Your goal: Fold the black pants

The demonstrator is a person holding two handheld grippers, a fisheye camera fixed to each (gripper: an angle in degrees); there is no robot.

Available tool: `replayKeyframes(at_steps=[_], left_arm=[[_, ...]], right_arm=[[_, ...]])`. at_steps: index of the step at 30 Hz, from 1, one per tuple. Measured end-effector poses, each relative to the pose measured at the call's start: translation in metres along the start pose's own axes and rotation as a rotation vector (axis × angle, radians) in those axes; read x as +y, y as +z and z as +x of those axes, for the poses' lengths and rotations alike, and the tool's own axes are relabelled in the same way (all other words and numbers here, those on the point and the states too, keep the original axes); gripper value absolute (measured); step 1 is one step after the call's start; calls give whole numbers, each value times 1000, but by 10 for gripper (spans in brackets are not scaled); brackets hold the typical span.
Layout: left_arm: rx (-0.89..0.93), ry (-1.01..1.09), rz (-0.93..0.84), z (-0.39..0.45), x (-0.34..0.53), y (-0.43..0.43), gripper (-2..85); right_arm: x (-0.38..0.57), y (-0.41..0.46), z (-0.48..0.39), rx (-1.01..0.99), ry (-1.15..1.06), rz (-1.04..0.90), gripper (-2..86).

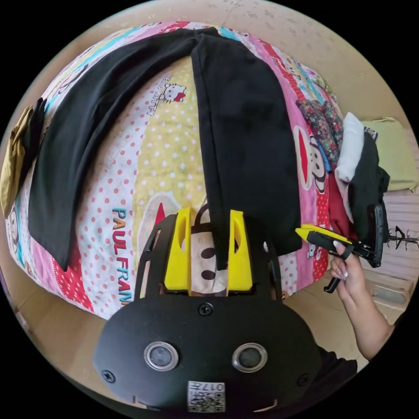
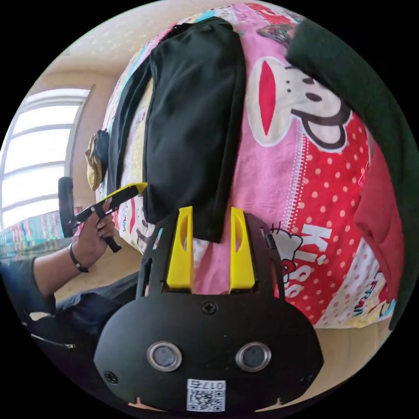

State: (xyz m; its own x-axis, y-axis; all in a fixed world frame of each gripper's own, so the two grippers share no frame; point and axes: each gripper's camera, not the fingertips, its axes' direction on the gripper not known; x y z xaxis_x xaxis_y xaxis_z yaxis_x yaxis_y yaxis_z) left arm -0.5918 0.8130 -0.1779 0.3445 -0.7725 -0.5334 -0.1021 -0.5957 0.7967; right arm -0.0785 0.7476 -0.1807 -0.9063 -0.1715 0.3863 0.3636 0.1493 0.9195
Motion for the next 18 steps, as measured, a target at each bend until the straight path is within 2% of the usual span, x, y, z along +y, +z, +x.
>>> replayKeyframes(at_steps=[6,9,10,13,18], left_arm=[[27,-142,64,-27,8,-32,158],[-27,-135,-1,-28,-5,-58,142],[-42,-117,-58,-29,-14,-68,108],[81,-37,-188,-29,-29,-104,30],[225,33,-123,-33,-6,-203,17]], right_arm=[[32,-22,50,-21,103,104,92],[38,-33,80,-115,171,38,57],[39,-37,84,-126,183,27,48],[47,-70,91,-97,124,19,30],[88,-141,93,-6,18,62,21]])
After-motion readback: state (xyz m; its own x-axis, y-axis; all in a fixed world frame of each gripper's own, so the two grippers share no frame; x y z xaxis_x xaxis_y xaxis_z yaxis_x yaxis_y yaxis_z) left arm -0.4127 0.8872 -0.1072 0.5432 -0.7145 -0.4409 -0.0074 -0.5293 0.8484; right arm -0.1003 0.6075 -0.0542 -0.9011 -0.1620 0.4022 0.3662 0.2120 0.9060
